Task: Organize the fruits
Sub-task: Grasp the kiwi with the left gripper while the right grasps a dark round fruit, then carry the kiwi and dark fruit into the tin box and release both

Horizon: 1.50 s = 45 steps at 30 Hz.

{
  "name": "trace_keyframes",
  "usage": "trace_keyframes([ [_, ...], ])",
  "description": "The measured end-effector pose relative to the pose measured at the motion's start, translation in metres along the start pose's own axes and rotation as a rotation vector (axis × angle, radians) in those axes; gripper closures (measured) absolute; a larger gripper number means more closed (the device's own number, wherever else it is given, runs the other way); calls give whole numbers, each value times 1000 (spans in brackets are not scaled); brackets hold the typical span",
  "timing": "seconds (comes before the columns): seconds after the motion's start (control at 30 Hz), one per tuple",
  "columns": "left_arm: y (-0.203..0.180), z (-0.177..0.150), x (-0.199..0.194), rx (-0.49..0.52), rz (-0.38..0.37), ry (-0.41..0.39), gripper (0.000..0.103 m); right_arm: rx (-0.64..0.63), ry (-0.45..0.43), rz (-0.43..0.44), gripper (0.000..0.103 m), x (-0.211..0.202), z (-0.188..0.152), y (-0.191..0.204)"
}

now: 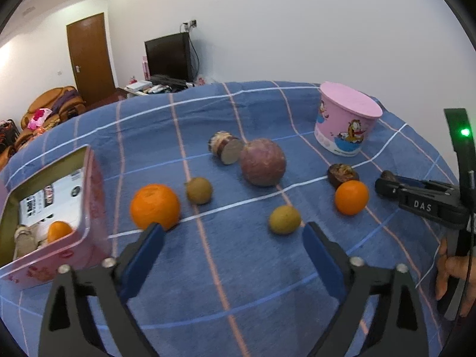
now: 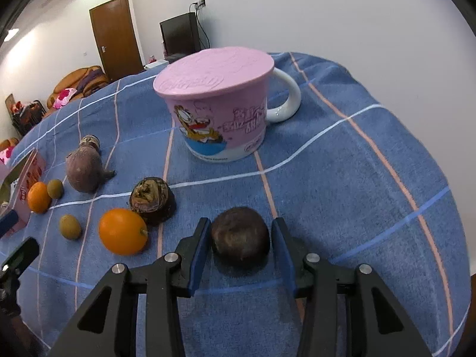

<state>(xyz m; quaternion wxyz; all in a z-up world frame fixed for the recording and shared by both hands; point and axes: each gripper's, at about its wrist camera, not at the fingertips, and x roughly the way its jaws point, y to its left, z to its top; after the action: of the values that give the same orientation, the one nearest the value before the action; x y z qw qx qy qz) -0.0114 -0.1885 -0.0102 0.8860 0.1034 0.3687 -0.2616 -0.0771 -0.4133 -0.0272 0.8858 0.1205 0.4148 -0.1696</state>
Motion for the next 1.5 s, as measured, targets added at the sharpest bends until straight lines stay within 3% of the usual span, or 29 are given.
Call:
trace_keyframes([
  [0.13,-7,3,13,0,-35,39,25,17,-23,26,64,-6,-1,-5],
  [0.4,-25,7,27,21,-61,65,48,-2,-172,-8,64,-37,-9,-2],
  [0.47,-30,8,29,38,-65,69,51,6,-172,-3,64,-36,-8,-2],
  [0.57,-32,9,39,37,-101,122,67,12,-168,-1,64,-33,-5,-3],
  [0.73,-24,9,39,-3,-128,118,75,10,-161,-8,64,-31,-5,-3],
  [0.87,-8,6,32,-69,-166,104,75,16,-182,-32,64,-35,-6,-3],
  [1.27,13,-4,-7,-40,-84,-4,75,-44,-341,-105,64,-65,-16,12],
  [1.5,37,-12,-21,-48,-39,-31,75,-17,-343,-123,64,-69,-21,25],
])
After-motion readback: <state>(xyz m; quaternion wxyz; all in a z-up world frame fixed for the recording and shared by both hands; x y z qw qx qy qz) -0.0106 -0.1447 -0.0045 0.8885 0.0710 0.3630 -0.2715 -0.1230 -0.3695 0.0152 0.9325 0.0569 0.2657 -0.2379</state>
